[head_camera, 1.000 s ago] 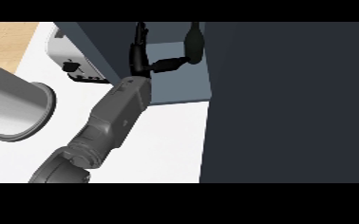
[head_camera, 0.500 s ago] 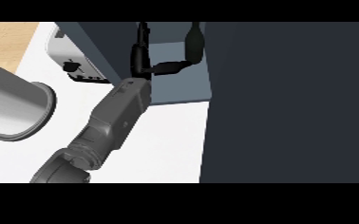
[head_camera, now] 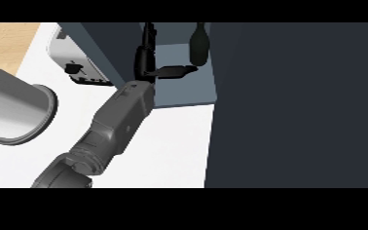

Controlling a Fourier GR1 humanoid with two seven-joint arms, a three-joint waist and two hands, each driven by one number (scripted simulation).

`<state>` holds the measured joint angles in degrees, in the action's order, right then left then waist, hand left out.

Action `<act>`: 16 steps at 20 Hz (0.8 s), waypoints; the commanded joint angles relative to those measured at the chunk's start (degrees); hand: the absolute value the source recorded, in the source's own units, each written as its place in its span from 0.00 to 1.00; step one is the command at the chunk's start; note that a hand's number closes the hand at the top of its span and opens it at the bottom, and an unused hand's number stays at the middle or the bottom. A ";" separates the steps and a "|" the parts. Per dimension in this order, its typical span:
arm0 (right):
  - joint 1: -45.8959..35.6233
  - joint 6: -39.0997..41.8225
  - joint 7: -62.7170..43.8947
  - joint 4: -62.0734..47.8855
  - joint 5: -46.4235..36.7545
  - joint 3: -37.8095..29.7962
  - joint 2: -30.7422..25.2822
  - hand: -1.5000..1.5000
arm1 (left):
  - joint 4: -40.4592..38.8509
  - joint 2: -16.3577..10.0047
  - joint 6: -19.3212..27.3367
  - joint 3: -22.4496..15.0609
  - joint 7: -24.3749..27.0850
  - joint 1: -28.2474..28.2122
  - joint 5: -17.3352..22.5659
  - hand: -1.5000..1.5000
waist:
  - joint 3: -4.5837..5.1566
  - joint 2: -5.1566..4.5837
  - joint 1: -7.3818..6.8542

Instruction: Pick up the wine, place it into the cabinet and close the cabinet

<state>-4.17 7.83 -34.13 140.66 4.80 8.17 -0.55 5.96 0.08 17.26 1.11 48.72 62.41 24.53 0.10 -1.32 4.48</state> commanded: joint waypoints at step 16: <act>-1.53 -5.58 -2.33 1.73 -3.23 4.62 0.54 0.00 | 9.34 -0.08 -4.90 -10.54 1.40 -11.40 12.35 0.00 | -0.03 1.26 -1.30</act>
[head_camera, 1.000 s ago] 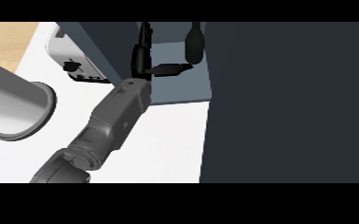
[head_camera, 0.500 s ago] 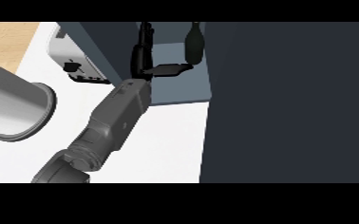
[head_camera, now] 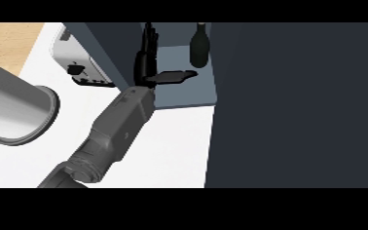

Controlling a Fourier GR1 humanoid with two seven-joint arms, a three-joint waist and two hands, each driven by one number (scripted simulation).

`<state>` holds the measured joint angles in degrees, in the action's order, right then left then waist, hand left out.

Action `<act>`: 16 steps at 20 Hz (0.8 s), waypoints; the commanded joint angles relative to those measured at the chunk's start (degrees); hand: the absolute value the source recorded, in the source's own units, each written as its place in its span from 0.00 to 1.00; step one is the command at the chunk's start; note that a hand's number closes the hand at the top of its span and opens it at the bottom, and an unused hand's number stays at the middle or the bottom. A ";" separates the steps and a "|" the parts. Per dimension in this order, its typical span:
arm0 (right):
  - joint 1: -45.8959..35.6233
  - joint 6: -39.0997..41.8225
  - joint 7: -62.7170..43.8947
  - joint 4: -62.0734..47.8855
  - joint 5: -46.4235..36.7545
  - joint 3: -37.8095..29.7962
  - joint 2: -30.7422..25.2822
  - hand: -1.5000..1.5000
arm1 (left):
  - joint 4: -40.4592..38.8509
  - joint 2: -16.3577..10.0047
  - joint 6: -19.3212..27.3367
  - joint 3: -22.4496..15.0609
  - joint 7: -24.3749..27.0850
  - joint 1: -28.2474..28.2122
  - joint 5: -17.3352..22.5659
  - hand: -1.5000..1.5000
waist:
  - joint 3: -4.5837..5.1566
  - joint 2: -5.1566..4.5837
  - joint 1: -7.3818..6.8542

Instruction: Pick up the wine, place it into the cabinet and close the cabinet

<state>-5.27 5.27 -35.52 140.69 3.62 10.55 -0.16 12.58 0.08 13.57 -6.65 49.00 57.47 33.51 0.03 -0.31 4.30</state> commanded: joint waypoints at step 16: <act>0.59 -1.68 -1.97 2.92 -1.07 -2.23 -1.49 0.00 | 46.58 -0.08 28.38 -34.63 -7.23 -27.75 9.89 0.00 | -0.04 0.52 -4.10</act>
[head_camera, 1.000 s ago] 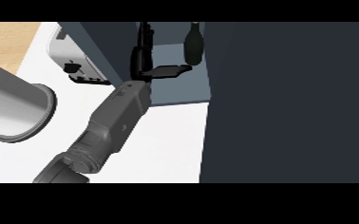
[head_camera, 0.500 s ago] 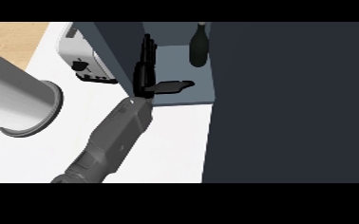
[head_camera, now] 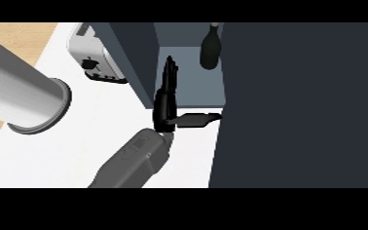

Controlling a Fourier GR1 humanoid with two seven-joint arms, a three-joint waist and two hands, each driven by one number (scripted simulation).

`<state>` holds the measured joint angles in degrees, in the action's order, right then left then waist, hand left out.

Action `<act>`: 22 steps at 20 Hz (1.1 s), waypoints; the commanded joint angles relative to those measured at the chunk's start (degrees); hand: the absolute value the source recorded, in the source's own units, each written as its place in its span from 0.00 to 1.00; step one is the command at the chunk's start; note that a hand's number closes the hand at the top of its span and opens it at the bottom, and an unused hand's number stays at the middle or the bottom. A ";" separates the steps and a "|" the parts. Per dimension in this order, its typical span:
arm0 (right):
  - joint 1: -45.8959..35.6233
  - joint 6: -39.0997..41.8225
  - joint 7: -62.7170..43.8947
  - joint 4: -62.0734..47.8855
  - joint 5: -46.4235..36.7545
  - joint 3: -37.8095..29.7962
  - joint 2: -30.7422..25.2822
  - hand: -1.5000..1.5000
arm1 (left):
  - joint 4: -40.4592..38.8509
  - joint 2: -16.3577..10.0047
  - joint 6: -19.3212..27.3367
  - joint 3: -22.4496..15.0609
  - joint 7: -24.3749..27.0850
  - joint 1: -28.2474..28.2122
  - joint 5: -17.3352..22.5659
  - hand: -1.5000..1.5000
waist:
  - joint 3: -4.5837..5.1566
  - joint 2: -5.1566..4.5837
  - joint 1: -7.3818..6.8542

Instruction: Pick up the wine, place it into the cabinet and close the cabinet

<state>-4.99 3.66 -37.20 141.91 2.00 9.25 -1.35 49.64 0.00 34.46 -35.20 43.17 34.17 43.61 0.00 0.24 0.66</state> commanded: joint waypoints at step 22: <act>2.94 2.06 -3.01 4.87 6.97 -0.91 -0.64 0.00 | 50.82 -11.26 11.82 -12.06 -12.04 -30.68 -15.77 0.00 | 0.00 -0.11 -0.68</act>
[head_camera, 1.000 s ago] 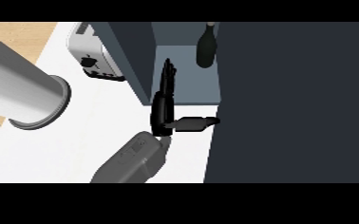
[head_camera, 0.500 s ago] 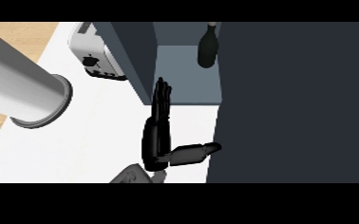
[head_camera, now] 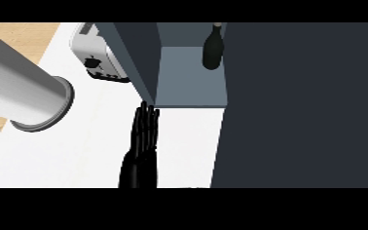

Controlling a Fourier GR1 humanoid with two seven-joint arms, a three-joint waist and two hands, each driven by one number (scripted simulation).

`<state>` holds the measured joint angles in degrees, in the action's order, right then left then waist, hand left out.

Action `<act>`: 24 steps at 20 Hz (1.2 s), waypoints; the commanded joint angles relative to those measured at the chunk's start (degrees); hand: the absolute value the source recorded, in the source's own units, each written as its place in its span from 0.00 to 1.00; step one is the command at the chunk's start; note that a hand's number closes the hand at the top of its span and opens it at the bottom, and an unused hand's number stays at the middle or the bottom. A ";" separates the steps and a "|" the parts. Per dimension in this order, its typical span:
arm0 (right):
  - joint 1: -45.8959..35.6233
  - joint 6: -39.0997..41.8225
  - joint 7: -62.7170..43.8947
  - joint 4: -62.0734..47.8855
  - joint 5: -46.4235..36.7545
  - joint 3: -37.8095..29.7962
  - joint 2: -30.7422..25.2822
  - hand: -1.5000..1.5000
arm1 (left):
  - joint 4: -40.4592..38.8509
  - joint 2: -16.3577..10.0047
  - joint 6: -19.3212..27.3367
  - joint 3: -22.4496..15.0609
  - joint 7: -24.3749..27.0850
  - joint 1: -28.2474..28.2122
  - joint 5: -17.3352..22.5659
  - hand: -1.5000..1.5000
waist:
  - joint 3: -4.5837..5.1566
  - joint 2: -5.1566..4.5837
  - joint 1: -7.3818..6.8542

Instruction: Pick up the wine, place it into the cabinet and close the cabinet

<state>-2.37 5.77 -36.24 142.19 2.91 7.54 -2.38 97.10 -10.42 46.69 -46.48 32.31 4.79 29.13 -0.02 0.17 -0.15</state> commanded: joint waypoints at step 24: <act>11.89 6.38 -9.45 6.92 12.33 14.50 2.34 1.00 | 21.37 -26.64 -23.18 18.95 1.26 -20.73 11.09 0.00 | 0.06 0.05 -0.12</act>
<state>7.22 13.26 -41.19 141.77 8.39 18.70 -0.42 116.58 -33.50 27.19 -33.07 34.12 -14.07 36.47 0.01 0.18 -0.14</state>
